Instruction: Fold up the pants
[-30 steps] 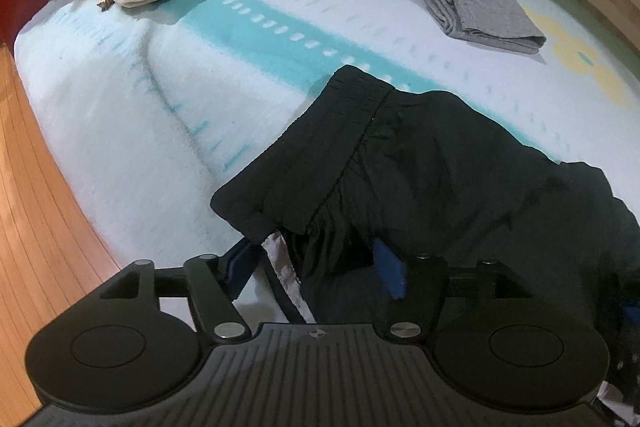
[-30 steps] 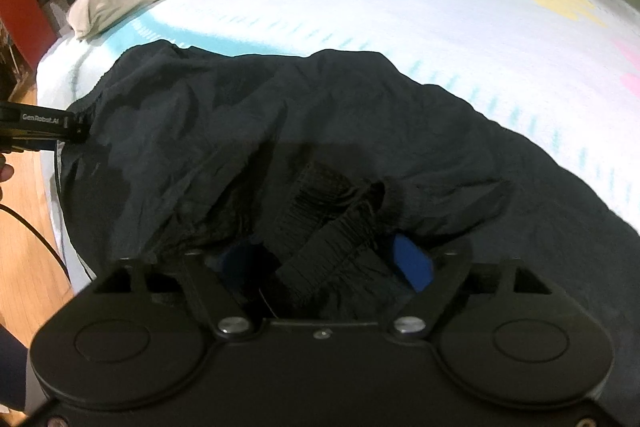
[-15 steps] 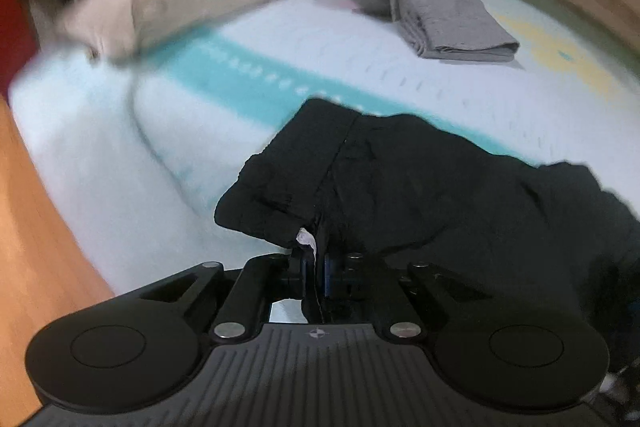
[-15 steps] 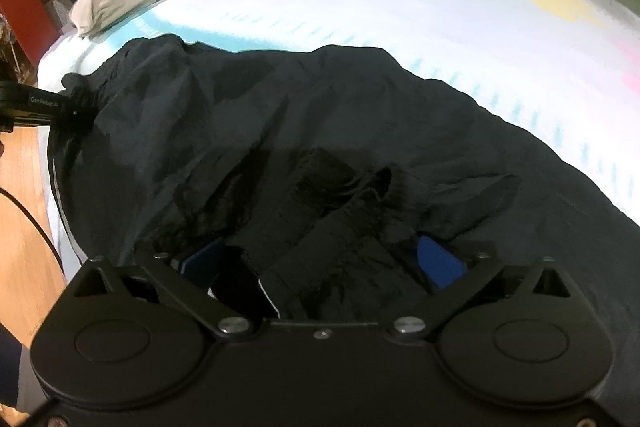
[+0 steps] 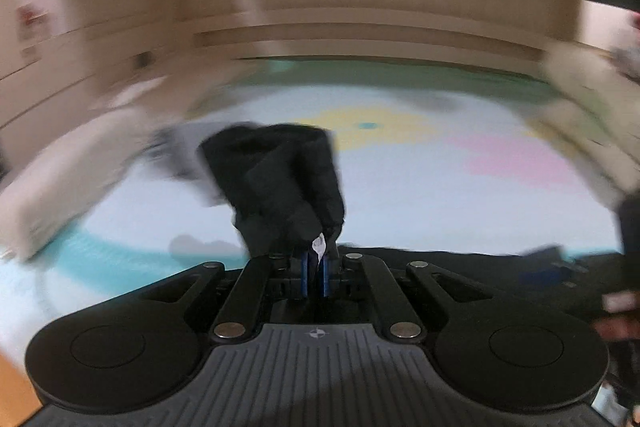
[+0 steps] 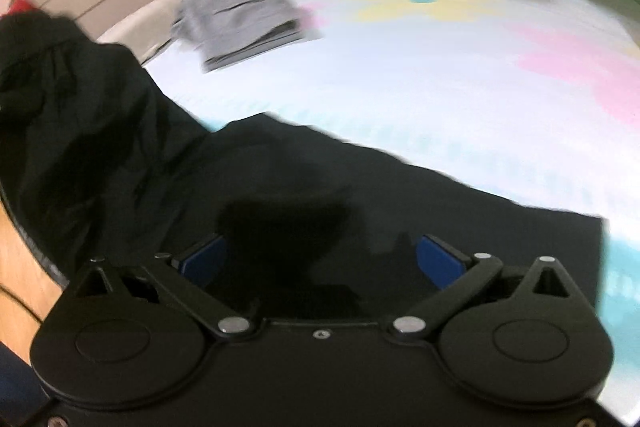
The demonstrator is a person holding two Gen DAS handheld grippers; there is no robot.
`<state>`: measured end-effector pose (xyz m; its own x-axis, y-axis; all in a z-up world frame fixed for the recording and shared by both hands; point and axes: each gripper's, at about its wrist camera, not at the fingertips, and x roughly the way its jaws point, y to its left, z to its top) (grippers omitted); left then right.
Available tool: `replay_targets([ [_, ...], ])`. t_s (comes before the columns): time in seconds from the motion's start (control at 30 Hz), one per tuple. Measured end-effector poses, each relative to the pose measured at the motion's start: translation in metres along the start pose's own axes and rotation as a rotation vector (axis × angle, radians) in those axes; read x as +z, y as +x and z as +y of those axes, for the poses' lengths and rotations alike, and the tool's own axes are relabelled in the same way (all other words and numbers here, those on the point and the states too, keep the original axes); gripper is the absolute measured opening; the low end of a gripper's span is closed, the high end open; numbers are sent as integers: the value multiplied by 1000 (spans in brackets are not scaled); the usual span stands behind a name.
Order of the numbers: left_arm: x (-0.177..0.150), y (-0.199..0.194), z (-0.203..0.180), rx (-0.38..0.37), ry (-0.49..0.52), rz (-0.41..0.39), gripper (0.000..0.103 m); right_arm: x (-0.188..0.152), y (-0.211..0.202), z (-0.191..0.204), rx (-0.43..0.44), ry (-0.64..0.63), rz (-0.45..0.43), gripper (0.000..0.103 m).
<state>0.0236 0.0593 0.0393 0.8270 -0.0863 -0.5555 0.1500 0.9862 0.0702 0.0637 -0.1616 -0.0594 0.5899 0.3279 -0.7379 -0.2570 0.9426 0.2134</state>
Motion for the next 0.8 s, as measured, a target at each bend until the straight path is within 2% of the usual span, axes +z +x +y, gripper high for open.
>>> replay_targets([
  [0.1, -4, 21, -38, -140, 24, 68, 12, -4, -13, -28, -54, 68, -5, 102],
  [0.2, -11, 45, -68, -270, 22, 159, 13, -9, -23, -55, -88, 148, -11, 103],
  [0.23, -15, 50, -75, -294, 22, 181, 13, -10, -26, -64, -104, 175, -13, 103],
  [0.33, -20, 60, -81, -298, 27, 210, 13, -15, -33, -86, -142, 248, -27, 103],
  [0.43, -18, 58, -68, -276, 8, 194, 16, -15, -37, -98, -141, 313, -66, 103],
  [0.53, -14, 51, -46, -266, -71, 172, 27, -11, -38, -98, -133, 339, -98, 103],
  [0.67, -6, 44, -35, -286, -108, 133, 39, -5, -39, -93, -87, 334, -132, 103],
  [0.8, -1, 36, -37, -302, -84, 99, 41, -1, -38, -83, -54, 319, -179, 103],
])
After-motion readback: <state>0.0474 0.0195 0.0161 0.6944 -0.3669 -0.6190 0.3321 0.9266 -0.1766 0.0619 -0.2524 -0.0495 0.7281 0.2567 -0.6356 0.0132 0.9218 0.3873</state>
